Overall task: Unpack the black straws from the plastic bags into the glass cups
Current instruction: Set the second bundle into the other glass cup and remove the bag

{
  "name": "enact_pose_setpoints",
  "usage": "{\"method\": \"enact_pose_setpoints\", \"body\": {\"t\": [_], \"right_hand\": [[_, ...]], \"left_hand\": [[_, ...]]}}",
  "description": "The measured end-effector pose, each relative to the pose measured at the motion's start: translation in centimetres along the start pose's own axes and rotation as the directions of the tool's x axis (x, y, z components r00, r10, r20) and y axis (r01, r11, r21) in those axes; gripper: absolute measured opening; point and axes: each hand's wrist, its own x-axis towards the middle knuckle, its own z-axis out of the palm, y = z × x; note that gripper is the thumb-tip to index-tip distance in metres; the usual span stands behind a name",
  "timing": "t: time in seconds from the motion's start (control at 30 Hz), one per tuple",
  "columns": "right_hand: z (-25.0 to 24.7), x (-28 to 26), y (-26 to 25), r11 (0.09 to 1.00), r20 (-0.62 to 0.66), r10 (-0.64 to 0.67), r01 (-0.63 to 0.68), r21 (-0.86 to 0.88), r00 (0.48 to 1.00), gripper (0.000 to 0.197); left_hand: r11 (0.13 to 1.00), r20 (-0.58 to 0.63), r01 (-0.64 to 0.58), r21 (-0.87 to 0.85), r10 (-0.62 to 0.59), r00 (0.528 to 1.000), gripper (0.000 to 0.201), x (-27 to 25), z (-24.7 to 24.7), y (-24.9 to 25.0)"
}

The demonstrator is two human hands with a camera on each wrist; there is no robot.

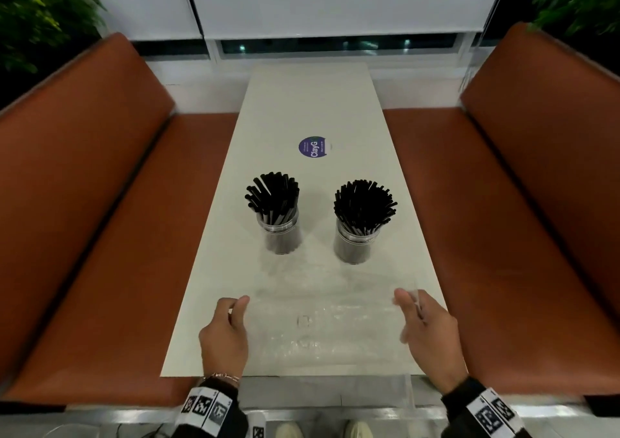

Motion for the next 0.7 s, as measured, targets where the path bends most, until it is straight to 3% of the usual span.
{"method": "enact_pose_setpoints", "body": {"t": [0.1, 0.2, 0.27, 0.33, 0.43, 0.5, 0.7], "right_hand": [[1.0, -0.2, 3.0, 0.993, 0.008, 0.077, -0.076, -0.089, 0.997, 0.032], [1.9, 0.1, 6.0, 0.965, 0.058, 0.199, -0.185, -0.186, 0.978, 0.03], [2.8, 0.3, 7.6, 0.945, 0.085, 0.263, -0.24, -0.221, 0.961, 0.025], [3.8, 0.7, 8.3, 0.922, 0.108, 0.29, -0.248, -0.296, 0.951, 0.019], [5.7, 1.6, 7.7, 0.917, 0.148, 0.27, -0.207, -0.34, 0.951, 0.021], [7.1, 2.6, 6.7, 0.923, 0.173, 0.247, -0.177, -0.341, 0.954, 0.024], [8.9, 5.4, 3.0, 0.952, 0.187, 0.224, -0.173, -0.254, 0.957, 0.071]], "left_hand": [[1.0, 0.071, 0.01, 0.028, -0.012, 0.997, 0.041, 0.7, 0.7, 0.1], [0.995, 0.305, 0.098, 0.004, -0.095, 0.948, 0.04, 1.3, 2.0, 1.2], [0.991, 0.456, 0.121, -0.056, -0.083, 0.886, 0.06, 1.7, 3.1, 0.9], [1.0, 0.512, 0.027, -0.01, -0.018, 0.859, 0.082, 1.9, 4.4, -0.6], [0.994, 0.43, -0.057, 0.098, 0.01, 0.903, 0.089, 2.4, 5.4, -3.0], [0.996, 0.349, -0.034, 0.088, 0.002, 0.937, 0.091, 2.7, 5.0, -4.0], [0.979, 0.235, 0.069, 0.189, -0.113, 0.965, 0.107, 4.4, 2.5, -5.4]]}}
